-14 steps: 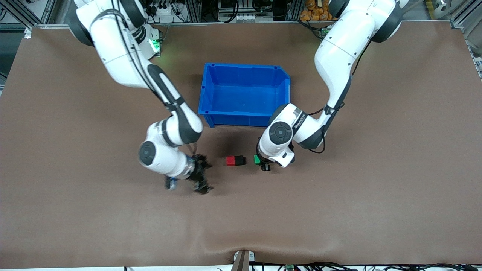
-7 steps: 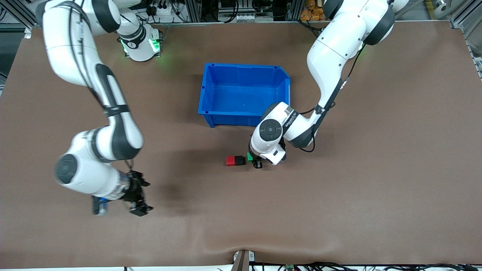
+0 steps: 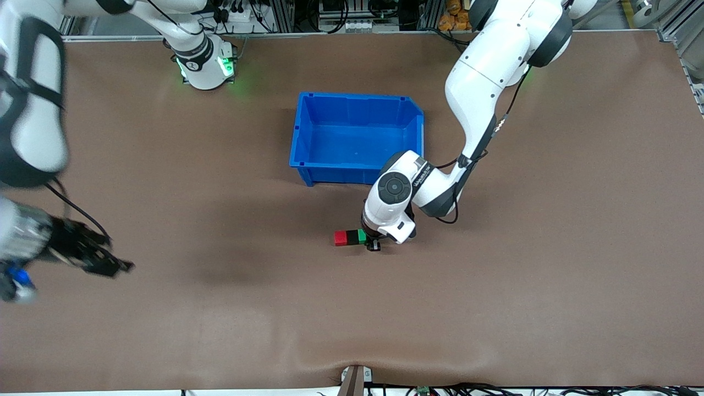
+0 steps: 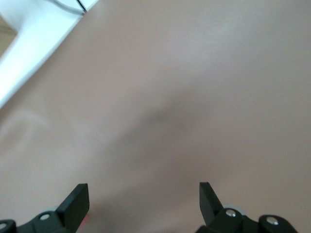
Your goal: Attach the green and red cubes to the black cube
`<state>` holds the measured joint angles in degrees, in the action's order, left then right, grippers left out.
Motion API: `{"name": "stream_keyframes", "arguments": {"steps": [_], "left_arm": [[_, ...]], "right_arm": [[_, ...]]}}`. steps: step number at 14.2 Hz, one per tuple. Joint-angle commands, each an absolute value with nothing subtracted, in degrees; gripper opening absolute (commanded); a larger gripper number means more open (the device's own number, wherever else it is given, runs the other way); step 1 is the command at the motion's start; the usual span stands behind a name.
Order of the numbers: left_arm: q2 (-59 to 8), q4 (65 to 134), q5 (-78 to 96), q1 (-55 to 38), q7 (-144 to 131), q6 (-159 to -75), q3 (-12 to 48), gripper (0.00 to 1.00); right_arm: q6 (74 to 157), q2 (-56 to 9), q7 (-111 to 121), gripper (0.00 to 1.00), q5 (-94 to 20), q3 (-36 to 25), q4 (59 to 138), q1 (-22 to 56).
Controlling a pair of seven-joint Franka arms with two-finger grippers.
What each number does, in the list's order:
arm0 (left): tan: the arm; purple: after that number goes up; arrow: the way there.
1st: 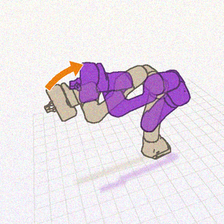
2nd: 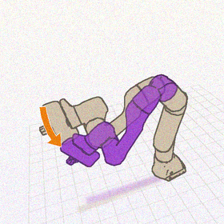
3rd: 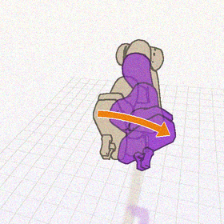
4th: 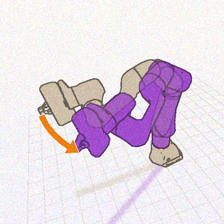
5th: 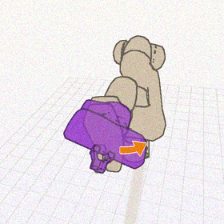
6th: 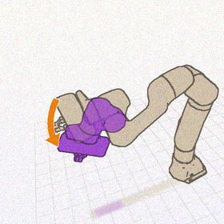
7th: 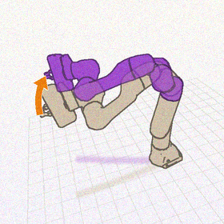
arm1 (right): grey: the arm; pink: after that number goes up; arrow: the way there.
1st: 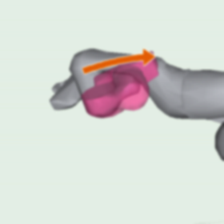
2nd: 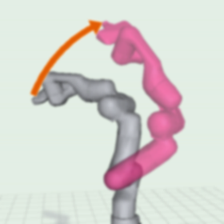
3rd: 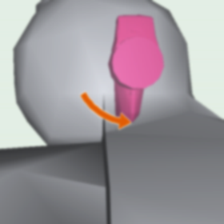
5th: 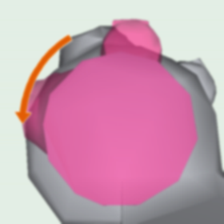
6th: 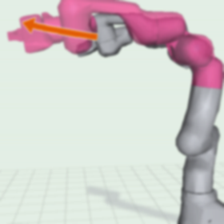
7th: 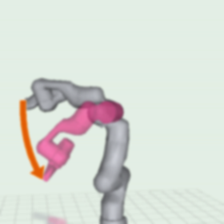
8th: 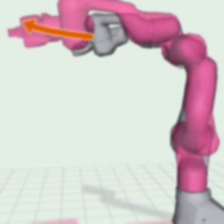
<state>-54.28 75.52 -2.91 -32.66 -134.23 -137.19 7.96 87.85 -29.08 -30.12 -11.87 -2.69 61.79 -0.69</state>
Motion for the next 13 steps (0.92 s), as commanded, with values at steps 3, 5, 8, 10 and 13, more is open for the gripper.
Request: {"name": "stream_keyframes", "arguments": {"steps": [3,5,8,10,13], "left_arm": [[-55.6,73.9,-2.8,-35.2,-128.2,-138.3,5.8,1.0],[-54.8,74.0,-3.8,-35.7,-126.3,-138.1,5.5,1.0],[-49.2,74.5,-13.6,-35.3,-125.7,-131.4,5.5,1.0],[-45.1,75.1,-15.7,-33.8,-121.2,-126.8,6.7,1.0],[-38.8,79.5,-15.6,-28.8,-107.4,-124.4,9.7,1.0]], "right_arm": [[76.5,-14.9,-15.8,1.0,-8.2,-4.7,65.1,0.0],[73.1,-8.5,-9.0,1.0,-7.5,-4.6,70.5,-0.6],[77.9,1.6,-6.7,1.0,-3.0,-4.3,84.4,-0.7],[86.5,8.1,-6.3,1.0,-1.9,-3.1,96.2,-0.8],[89.0,9.8,-6.1,1.0,-1.8,-3.0,99.1,-0.8]]}}
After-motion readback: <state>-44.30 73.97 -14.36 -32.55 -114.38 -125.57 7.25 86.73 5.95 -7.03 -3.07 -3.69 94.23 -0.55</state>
